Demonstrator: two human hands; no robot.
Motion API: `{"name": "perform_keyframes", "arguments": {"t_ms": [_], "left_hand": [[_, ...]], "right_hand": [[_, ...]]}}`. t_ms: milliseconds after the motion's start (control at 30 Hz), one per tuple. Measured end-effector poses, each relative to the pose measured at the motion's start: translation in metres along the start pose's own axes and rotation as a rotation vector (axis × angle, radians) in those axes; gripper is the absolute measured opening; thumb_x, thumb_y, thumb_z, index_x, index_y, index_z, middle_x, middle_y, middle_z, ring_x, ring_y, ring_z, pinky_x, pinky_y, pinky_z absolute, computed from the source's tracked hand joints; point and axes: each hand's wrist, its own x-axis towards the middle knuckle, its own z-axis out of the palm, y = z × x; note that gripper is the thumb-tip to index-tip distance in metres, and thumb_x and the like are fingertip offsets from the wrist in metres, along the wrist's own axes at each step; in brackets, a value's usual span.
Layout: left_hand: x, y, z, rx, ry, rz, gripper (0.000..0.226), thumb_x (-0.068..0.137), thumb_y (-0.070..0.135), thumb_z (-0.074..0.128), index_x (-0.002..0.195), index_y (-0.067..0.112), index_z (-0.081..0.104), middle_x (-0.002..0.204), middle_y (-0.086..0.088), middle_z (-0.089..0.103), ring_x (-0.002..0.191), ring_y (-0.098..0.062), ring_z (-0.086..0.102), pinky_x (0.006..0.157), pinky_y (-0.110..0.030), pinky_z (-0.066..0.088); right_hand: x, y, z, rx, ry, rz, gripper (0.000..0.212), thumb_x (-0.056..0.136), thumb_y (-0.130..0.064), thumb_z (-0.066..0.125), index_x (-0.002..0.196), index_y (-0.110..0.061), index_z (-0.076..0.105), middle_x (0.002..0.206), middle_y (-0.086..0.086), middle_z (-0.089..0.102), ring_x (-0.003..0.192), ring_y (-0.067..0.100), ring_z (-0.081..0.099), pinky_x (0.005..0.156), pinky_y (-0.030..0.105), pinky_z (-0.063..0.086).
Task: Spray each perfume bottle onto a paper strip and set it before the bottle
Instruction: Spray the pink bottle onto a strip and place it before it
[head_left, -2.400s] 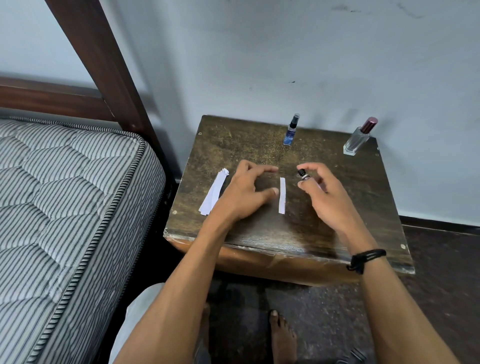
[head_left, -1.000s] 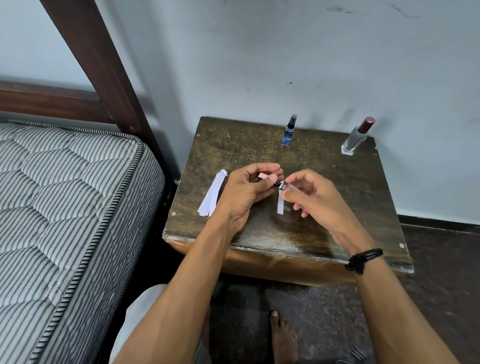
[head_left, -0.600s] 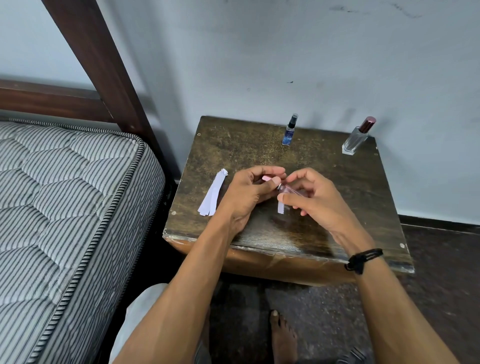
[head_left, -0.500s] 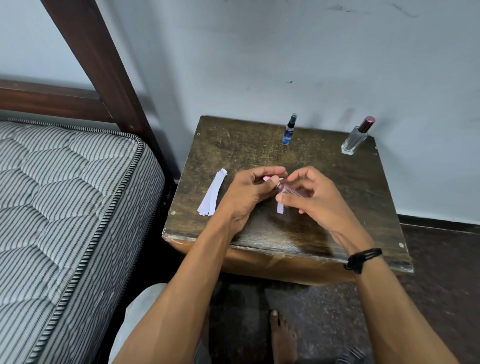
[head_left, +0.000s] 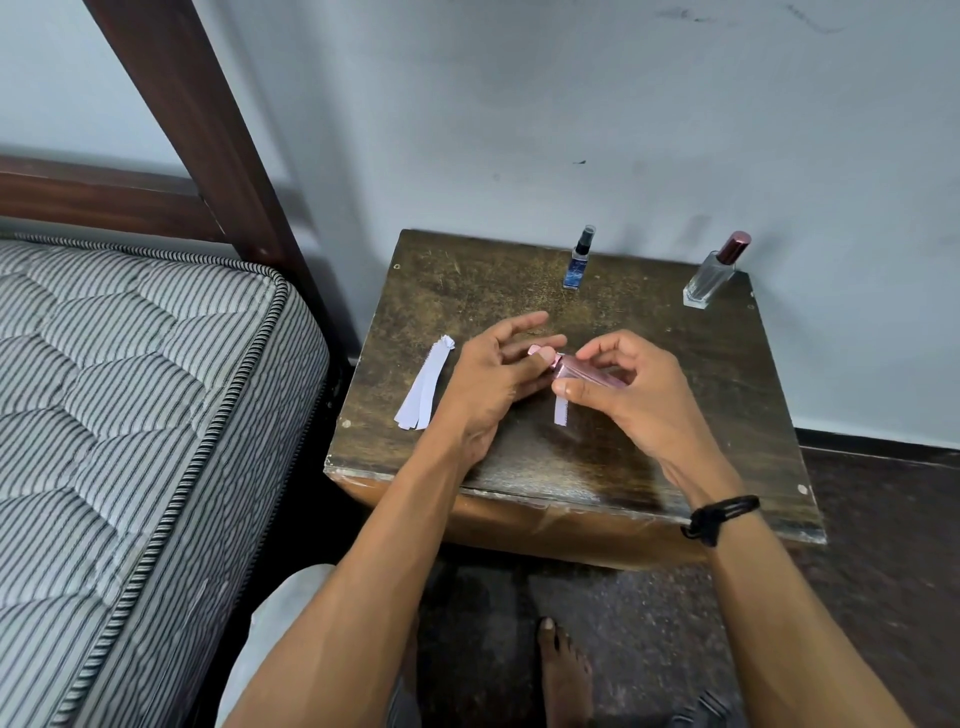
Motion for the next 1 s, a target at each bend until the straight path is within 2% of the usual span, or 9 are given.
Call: {"name": "perform_keyframes", "arguments": {"t_ms": [100,200,333,500,800,900,1000], "left_hand": [[0.0,0.0,0.001,-0.01,0.024,0.011,0.043,0.093,-0.002,0.065,0.135,0.006,0.056,0.116,-0.015,0.074,0.101,-0.019,0.072,0.087,-0.029,0.059],[0.0,-0.002,0.003,0.023,0.033,0.024,0.042,0.093,-0.003,0.065,0.134,0.003,0.058,0.118,-0.013,0.073,0.106,-0.021,0.072,0.089,-0.029,0.059],[0.001,-0.006,0.007,0.057,0.058,0.049,0.038,0.094,-0.003,0.064,0.131,0.0,0.06,0.121,-0.013,0.072,0.113,-0.025,0.069,0.095,-0.033,0.057],[0.0,-0.007,0.009,0.095,0.07,0.077,0.036,0.093,-0.003,0.065,0.129,0.002,0.063,0.12,-0.011,0.073,0.113,-0.025,0.069,0.097,-0.037,0.056],[-0.001,-0.007,0.01,0.129,0.07,0.093,0.039,0.093,-0.005,0.064,0.131,0.001,0.062,0.124,-0.011,0.071,0.115,-0.022,0.068,0.099,-0.034,0.055],[-0.002,-0.005,0.009,0.13,0.033,0.09,0.041,0.094,-0.001,0.064,0.134,0.005,0.06,0.127,-0.008,0.07,0.115,-0.019,0.068,0.101,-0.035,0.054],[-0.002,0.003,0.009,0.117,0.022,0.125,0.038,0.097,0.013,0.065,0.135,0.014,0.06,0.127,-0.004,0.07,0.118,-0.019,0.067,0.105,-0.041,0.051]], "right_hand": [[0.0,0.001,0.0,-0.004,0.003,0.0,0.034,0.071,-0.04,0.093,0.096,-0.033,0.072,0.098,-0.011,0.077,0.097,0.007,0.071,0.088,0.034,0.052],[0.002,0.004,0.0,0.001,0.016,-0.008,0.034,0.07,-0.039,0.094,0.097,-0.035,0.074,0.1,-0.011,0.078,0.101,0.009,0.072,0.097,0.044,0.056],[0.004,0.007,-0.001,0.014,0.031,-0.027,0.033,0.07,-0.037,0.094,0.096,-0.036,0.075,0.1,-0.01,0.079,0.101,0.012,0.074,0.099,0.05,0.056],[0.004,0.006,-0.003,0.02,0.039,-0.038,0.031,0.071,-0.032,0.095,0.096,-0.032,0.076,0.098,-0.01,0.08,0.099,0.009,0.074,0.099,0.048,0.056],[0.002,0.005,-0.002,0.023,0.036,-0.029,0.031,0.069,-0.028,0.095,0.093,-0.031,0.075,0.099,-0.007,0.08,0.1,0.013,0.075,0.099,0.05,0.057],[0.001,0.0,-0.004,0.038,0.034,-0.038,0.032,0.071,-0.023,0.094,0.095,-0.029,0.074,0.099,-0.007,0.079,0.099,0.01,0.075,0.099,0.043,0.057],[-0.002,-0.005,-0.005,0.1,0.027,-0.056,0.035,0.073,-0.016,0.092,0.101,-0.024,0.073,0.101,-0.009,0.079,0.101,0.006,0.074,0.097,0.031,0.054]]}}
